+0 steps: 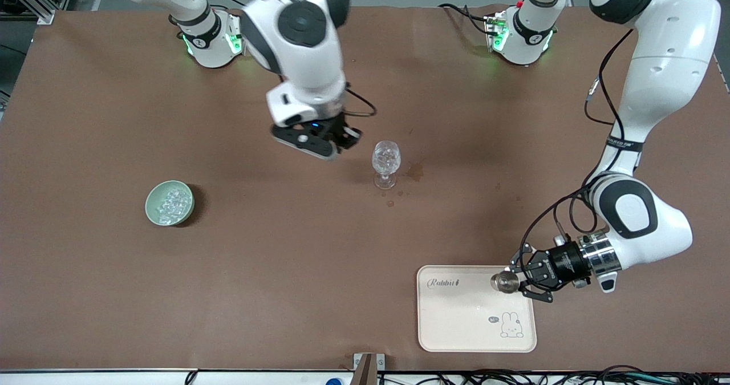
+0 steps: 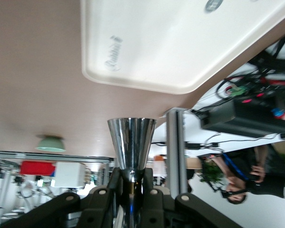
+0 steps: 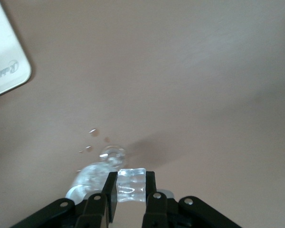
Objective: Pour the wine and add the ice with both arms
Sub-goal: 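Move the jigger to the tray while the right gripper carries ice to the glass, then drop the ice cube into the glass while the left gripper lowers the jigger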
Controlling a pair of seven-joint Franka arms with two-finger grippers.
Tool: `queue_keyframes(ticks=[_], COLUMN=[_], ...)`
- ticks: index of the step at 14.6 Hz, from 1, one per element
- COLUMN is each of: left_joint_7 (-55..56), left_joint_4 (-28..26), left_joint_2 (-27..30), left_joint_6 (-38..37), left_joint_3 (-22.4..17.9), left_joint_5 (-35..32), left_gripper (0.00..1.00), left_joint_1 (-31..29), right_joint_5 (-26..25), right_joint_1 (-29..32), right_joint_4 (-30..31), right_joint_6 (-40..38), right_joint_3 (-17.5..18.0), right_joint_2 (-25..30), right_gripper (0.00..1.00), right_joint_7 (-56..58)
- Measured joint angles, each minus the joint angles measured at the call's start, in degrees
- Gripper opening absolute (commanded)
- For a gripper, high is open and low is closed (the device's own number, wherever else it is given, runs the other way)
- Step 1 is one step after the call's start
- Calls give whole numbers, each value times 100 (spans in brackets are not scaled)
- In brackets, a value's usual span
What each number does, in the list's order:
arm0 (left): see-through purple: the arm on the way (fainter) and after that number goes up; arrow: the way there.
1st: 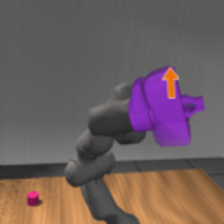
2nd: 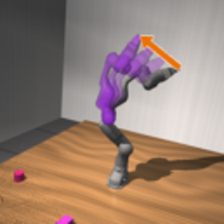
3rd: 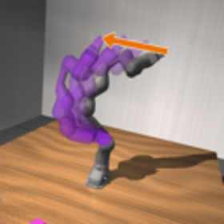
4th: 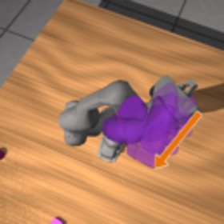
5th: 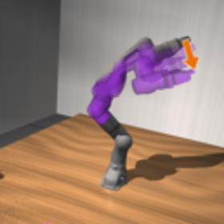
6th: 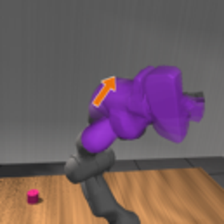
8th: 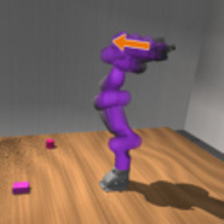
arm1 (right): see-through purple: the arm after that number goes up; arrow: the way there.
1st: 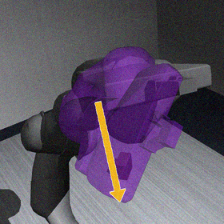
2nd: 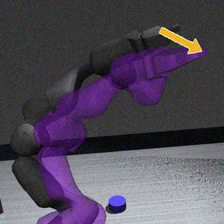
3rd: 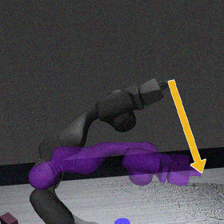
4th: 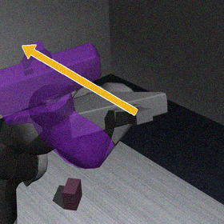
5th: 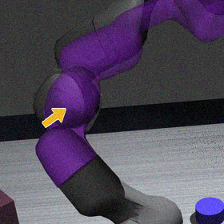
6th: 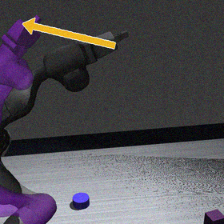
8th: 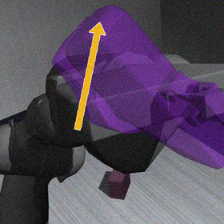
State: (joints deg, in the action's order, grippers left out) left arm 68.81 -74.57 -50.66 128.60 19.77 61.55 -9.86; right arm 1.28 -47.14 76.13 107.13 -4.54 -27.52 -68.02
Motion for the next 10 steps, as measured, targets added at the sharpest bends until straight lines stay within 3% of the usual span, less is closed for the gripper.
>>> queue_keyframes(ticks=[4,7,10], left_joint_7=[-278,-594,-807], left_joint_4=[319,415,429], left_joint_2=[-638,-952,-1178], left_joint_6=[308,330,336], left_joint_3=[-1,-13,-21], left_joint_5=[390,941,1079], left_gripper=[1,1,3], left_joint_1=[-11,-26,-80], right_joint_5=[0,0,-1], right_joint_1=[-393,-531,-735], right_joint_4=[-764,-875,-876], right_joint_6=[311,319,272], right_joint_3=[-24,-29,-29], right_joint_2=[-911,-1043,-1054], right_gripper=[2,2,2], right_joint_7=[-623,-712,-851])
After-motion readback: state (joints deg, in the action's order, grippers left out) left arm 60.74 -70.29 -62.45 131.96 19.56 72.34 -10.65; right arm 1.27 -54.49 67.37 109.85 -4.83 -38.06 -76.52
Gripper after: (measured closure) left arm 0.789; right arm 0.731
